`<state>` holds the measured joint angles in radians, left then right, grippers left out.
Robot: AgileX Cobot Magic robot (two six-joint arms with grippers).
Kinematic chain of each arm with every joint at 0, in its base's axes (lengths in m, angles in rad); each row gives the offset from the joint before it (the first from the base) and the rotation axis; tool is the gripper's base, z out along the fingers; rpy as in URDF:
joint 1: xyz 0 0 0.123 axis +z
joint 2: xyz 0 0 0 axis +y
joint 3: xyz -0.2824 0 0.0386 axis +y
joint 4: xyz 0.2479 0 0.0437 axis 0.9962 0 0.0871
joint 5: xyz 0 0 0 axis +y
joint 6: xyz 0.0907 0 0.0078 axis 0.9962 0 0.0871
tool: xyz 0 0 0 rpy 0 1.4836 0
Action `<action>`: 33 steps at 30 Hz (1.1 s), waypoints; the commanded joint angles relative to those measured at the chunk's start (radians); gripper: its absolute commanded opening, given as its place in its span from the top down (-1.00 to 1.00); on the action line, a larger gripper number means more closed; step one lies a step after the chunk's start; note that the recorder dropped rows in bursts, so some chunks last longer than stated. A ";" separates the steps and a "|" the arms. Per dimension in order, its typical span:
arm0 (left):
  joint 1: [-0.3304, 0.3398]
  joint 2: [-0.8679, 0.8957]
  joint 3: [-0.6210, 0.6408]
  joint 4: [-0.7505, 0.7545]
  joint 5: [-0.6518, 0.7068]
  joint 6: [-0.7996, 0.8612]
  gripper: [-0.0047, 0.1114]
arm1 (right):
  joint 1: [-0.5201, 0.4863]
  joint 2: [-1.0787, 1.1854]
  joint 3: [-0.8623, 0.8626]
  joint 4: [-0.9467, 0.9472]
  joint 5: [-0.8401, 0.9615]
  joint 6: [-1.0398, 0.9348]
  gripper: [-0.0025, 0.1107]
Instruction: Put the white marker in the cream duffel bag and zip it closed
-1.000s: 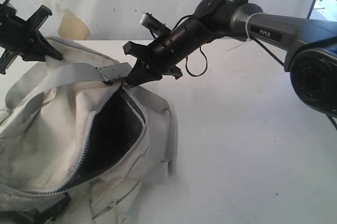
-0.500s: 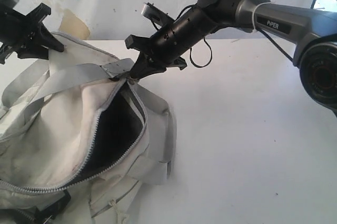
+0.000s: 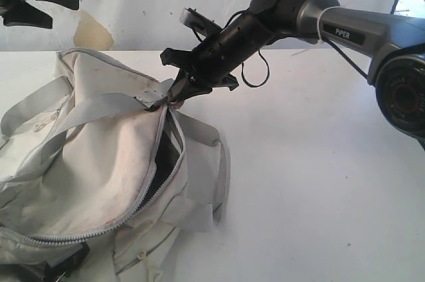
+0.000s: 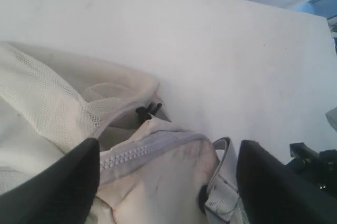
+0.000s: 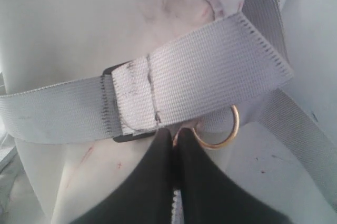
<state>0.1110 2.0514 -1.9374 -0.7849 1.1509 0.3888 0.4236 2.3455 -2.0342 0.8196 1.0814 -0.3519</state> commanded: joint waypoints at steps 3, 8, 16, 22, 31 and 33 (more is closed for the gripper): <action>-0.005 0.061 -0.043 -0.001 0.070 0.107 -0.44 | -0.005 -0.005 -0.001 0.004 0.020 -0.001 0.96; -0.043 0.103 -0.045 -0.069 0.070 0.316 -0.44 | -0.005 -0.005 -0.001 0.006 0.037 -0.003 0.96; -0.130 0.102 -0.045 -0.076 -0.048 0.717 -0.44 | -0.005 -0.005 -0.001 0.006 0.045 -0.010 0.96; -0.182 0.102 -0.045 -0.069 -0.042 0.839 -0.44 | -0.005 -0.005 -0.001 0.006 0.070 -0.037 0.96; -0.205 0.102 0.027 -0.067 -0.109 0.901 -0.44 | -0.005 -0.005 -0.001 0.006 0.089 -0.037 0.96; -0.205 0.102 0.047 -0.067 -0.113 0.942 -0.44 | -0.005 -0.005 -0.001 0.006 0.089 -0.037 0.96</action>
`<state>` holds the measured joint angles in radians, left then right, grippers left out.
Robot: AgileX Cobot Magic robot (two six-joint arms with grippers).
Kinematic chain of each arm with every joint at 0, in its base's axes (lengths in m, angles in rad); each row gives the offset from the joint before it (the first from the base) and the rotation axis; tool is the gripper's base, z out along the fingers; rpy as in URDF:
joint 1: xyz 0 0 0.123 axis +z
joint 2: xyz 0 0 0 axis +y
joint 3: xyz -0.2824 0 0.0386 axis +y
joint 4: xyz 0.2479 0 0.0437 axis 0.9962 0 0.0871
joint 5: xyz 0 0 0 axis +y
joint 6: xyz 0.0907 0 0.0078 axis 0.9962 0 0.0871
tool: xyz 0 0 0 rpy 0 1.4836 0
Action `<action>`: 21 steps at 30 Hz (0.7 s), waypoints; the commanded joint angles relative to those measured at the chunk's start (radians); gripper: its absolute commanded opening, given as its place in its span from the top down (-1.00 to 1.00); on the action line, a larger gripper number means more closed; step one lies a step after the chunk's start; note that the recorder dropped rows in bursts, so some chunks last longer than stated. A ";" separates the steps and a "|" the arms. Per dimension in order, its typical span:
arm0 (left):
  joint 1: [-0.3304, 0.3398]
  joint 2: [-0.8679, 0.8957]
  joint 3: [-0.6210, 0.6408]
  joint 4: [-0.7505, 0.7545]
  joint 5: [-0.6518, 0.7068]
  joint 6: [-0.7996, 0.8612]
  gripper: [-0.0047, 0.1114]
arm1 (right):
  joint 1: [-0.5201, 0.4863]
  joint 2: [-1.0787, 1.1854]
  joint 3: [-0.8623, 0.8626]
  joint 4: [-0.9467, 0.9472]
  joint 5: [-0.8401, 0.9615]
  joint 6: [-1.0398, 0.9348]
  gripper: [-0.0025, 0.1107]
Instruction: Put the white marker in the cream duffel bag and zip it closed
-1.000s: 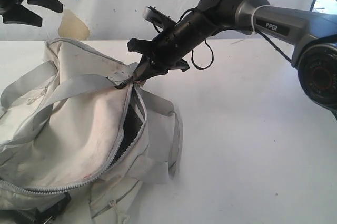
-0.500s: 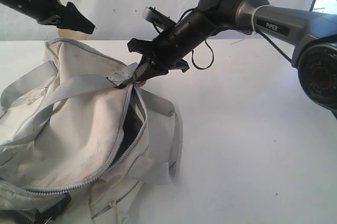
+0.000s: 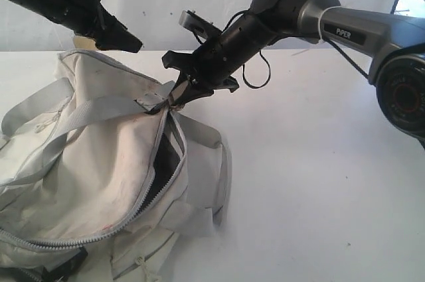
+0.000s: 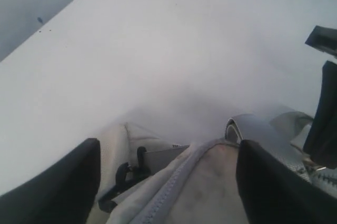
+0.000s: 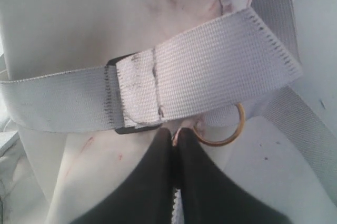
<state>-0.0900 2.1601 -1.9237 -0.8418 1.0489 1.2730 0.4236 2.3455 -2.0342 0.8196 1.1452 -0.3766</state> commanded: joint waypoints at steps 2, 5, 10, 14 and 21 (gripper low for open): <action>-0.004 -0.006 0.054 -0.019 -0.016 0.092 -0.44 | -0.005 -0.005 -0.001 0.006 0.026 -0.012 0.96; -0.006 -0.004 0.090 -0.061 -0.060 0.123 -0.44 | -0.005 -0.005 -0.001 0.006 0.026 -0.012 0.96; -0.062 0.065 0.097 -0.099 -0.054 0.125 -0.44 | -0.005 -0.005 -0.001 0.006 0.025 -0.034 0.96; -0.072 0.075 0.097 -0.084 -0.096 0.115 -0.46 | -0.005 -0.014 -0.001 0.006 0.023 -0.202 0.96; -0.072 0.086 0.097 -0.063 -0.163 0.227 -0.46 | -0.005 -0.018 -0.001 -0.023 0.019 -0.506 0.96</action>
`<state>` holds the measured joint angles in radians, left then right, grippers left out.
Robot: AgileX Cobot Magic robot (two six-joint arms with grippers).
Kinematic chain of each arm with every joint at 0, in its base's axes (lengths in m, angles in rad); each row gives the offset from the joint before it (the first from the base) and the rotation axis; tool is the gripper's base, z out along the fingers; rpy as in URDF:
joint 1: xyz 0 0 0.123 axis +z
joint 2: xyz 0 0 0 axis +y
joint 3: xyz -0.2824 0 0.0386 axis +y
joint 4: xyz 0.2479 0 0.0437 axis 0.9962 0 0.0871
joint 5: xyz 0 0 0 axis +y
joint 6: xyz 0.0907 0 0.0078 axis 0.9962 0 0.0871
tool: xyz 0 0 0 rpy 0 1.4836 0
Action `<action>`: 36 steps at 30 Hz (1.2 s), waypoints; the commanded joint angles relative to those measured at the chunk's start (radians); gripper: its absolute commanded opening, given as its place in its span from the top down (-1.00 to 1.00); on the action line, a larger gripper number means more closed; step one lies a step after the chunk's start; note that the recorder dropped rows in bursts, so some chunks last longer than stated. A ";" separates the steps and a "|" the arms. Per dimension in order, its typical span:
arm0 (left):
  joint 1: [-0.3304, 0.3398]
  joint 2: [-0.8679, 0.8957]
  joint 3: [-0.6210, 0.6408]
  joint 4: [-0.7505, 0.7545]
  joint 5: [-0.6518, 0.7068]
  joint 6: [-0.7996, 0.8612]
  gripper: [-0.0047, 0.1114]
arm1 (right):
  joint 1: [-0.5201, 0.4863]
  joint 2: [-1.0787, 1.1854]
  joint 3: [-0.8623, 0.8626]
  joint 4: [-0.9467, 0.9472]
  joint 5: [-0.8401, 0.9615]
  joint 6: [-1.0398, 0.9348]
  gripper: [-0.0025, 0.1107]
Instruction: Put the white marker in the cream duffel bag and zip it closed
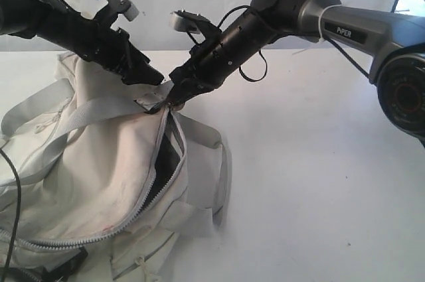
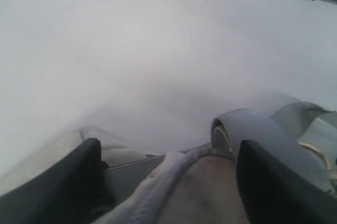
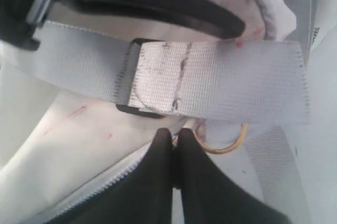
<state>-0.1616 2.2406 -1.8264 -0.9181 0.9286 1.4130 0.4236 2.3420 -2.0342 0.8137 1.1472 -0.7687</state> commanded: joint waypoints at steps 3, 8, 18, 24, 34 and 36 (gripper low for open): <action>0.000 0.005 -0.001 0.013 -0.073 0.149 -0.46 | -0.005 -0.014 -0.001 -0.031 0.017 -0.118 0.96; 0.000 0.027 -0.001 0.121 -0.051 -0.040 -0.49 | -0.005 -0.014 -0.001 -0.031 0.005 -0.118 0.96; 0.000 0.039 -0.002 0.140 0.054 -0.319 0.02 | -0.005 -0.014 -0.001 -0.031 -0.002 -0.118 0.96; 0.000 0.039 -0.002 0.170 -0.004 -0.364 0.91 | -0.005 -0.014 -0.001 -0.031 0.002 -0.118 0.96; 0.058 0.039 -0.114 0.141 -0.050 -0.707 0.91 | -0.005 -0.014 -0.001 -0.033 -0.112 0.252 0.96; 0.070 0.039 -0.142 0.135 -0.046 -0.747 0.91 | -0.005 -0.014 -0.001 -0.033 -0.126 0.326 0.96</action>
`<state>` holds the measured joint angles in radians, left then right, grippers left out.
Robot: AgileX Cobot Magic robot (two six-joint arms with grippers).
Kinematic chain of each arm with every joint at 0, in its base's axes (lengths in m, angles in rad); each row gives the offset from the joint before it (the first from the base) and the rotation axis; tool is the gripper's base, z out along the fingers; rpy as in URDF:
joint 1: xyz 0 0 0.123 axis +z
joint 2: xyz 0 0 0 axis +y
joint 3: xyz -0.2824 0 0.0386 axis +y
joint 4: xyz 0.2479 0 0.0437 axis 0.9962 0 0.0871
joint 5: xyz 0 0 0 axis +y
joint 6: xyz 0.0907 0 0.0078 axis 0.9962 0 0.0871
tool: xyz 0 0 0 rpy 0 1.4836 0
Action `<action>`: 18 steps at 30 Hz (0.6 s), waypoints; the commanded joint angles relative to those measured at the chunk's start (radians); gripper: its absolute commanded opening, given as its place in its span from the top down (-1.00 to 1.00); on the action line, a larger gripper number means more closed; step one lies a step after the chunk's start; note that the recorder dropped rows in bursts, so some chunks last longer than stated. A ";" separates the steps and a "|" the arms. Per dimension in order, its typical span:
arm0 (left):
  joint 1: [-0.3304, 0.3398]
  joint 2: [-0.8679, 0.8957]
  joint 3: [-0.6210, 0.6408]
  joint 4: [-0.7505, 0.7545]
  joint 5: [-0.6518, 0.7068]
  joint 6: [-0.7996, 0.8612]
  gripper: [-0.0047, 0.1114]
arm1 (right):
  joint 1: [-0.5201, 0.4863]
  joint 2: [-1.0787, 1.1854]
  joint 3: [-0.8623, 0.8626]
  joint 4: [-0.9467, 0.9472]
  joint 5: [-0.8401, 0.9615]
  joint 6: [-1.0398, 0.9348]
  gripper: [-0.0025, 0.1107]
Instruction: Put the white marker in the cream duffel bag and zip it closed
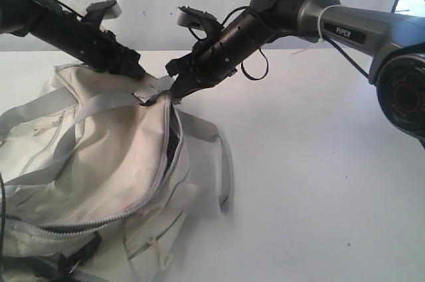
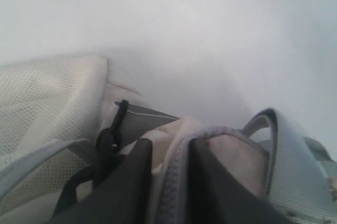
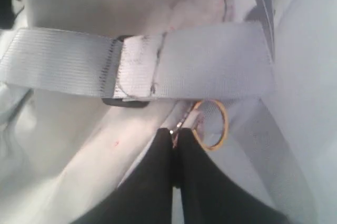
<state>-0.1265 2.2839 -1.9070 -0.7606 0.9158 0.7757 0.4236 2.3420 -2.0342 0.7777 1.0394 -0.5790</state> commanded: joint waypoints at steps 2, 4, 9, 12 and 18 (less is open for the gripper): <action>0.048 -0.004 -0.082 -0.019 -0.031 -0.160 0.91 | -0.005 -0.014 -0.001 0.006 -0.024 0.197 0.96; 0.056 -0.004 -0.091 -0.015 -0.033 -0.200 0.91 | -0.005 -0.014 -0.001 0.009 -0.024 0.212 0.96; 0.075 -0.004 -0.095 -0.011 -0.033 -0.240 0.91 | -0.005 -0.014 -0.001 0.016 0.003 0.236 0.96; 0.085 -0.004 -0.095 0.013 -0.062 -0.324 0.91 | -0.005 -0.018 -0.001 0.016 0.046 0.252 0.96; 0.114 -0.004 -0.095 0.036 -0.144 -0.560 0.91 | -0.005 -0.056 -0.001 0.002 0.114 0.252 0.96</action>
<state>-0.0374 2.2896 -1.9895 -0.7252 0.8643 0.3323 0.4236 2.3174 -2.0342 0.7987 1.1038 -0.3291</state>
